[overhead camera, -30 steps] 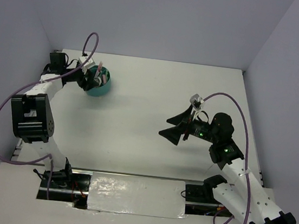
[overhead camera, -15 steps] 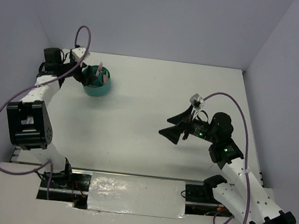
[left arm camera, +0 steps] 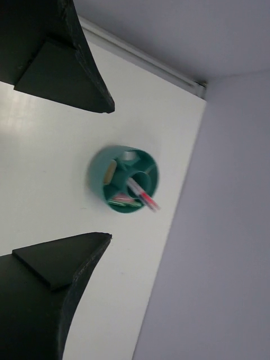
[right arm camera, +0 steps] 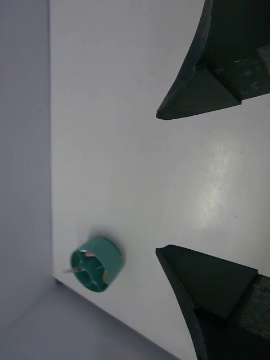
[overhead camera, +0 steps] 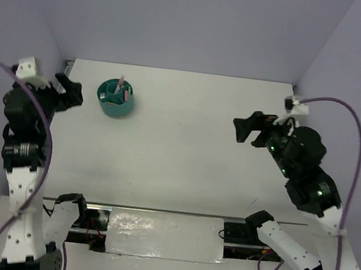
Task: Sort the stationery into containers
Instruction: Reset both arms
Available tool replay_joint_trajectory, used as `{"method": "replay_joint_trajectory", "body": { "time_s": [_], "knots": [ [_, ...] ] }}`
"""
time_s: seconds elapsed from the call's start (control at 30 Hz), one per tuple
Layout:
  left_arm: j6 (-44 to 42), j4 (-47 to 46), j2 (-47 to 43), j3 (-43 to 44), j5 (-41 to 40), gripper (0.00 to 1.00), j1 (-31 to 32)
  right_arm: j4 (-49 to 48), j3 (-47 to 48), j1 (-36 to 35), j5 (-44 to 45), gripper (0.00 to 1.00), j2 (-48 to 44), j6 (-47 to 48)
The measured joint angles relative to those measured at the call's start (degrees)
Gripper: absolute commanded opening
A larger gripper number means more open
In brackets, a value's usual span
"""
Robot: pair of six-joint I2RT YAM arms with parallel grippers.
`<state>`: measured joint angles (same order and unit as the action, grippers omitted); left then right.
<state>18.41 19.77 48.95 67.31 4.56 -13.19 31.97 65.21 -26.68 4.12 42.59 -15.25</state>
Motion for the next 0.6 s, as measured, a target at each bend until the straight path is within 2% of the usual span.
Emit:
{"method": "replay_joint_trajectory", "body": {
  "time_s": [0.1, 0.23, 0.47, 0.6],
  "knots": [
    [1.6, 5.05, -10.73, -9.22, -2.21, 0.99, 0.66, 6.86, 7.5, -1.36, 8.44, 1.0, -2.12, 0.13],
    [2.95, 13.68, -18.38, -16.83, -0.92, 0.99, 1.77, 14.95, 12.61, -1.86, 14.53, 1.0, -6.45, 0.17],
    [3.02, 22.29, -28.81, -16.31, 1.09, 0.99, 4.66, 25.2, 13.77, -1.86, 17.75, 1.0, -11.21, 0.39],
    [2.86, 25.03, -30.05, -13.75, -0.81, 0.99, 6.29, 27.87, 13.46, -1.86, 18.18, 1.0, -12.87, 0.46]
  ]
}}
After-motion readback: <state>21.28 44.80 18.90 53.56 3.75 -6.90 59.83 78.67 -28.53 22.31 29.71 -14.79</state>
